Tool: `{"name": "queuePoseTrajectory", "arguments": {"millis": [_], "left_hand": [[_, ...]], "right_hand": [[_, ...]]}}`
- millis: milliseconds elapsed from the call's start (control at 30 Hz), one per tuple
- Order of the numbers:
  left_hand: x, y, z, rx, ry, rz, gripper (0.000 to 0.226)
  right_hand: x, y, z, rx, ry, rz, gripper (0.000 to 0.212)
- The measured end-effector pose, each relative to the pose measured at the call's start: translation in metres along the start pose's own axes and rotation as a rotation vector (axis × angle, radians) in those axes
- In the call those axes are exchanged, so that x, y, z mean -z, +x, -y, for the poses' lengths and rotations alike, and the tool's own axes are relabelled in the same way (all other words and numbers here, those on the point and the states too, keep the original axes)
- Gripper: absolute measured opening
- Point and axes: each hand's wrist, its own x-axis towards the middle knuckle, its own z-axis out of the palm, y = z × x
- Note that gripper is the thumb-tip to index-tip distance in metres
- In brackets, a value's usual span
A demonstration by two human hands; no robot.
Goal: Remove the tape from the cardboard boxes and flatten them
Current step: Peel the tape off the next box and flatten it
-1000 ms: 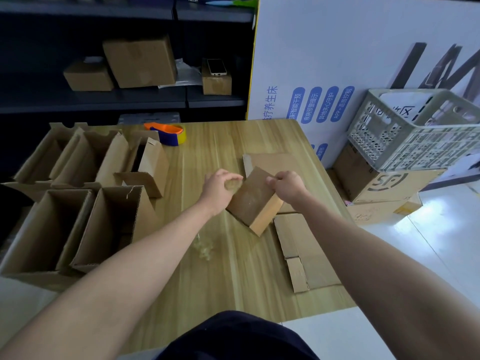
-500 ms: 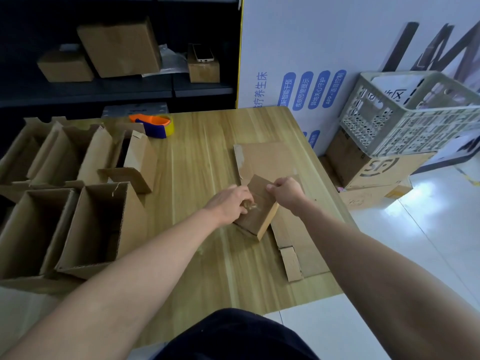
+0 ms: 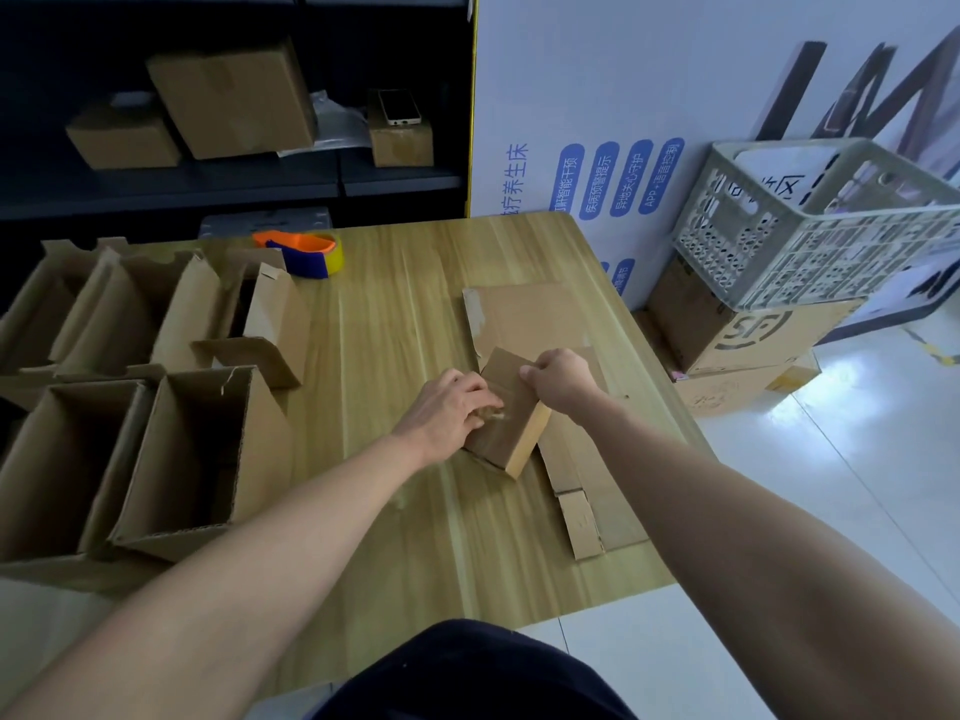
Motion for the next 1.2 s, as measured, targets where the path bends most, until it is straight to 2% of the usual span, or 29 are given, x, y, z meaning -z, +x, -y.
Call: {"name": "queuePoseTrajectory", "arguments": {"millis": [267,433,500,633,833,1200], "left_hand": [[0.005,-0.002,0.0,0.028,0.018,-0.004,0.031],[0.004,-0.009,0.008,0.011,0.075,0.037,0.017],[0.003,-0.014,0.013,0.022,0.03,0.002,0.02],[0.001,-0.023,0.017,0.018,-0.04,-0.071,0.042],[-0.001,-0.026,0.022,-0.064,0.032,-0.148,0.027],[0.011,-0.011,0.023,0.008,-0.038,-0.013,0.024]], "right_hand": [[-0.007,0.003,0.016,0.011,-0.077,-0.023,0.035],[-0.013,0.002,0.026,0.041,-0.18,-0.012,0.036],[-0.014,0.003,0.029,0.045,-0.209,-0.023,0.035],[-0.02,0.008,0.036,0.056,-0.268,-0.008,0.035],[-0.025,0.011,0.042,0.054,-0.292,-0.011,0.033],[-0.03,0.015,0.05,0.074,-0.356,-0.011,0.032]]}}
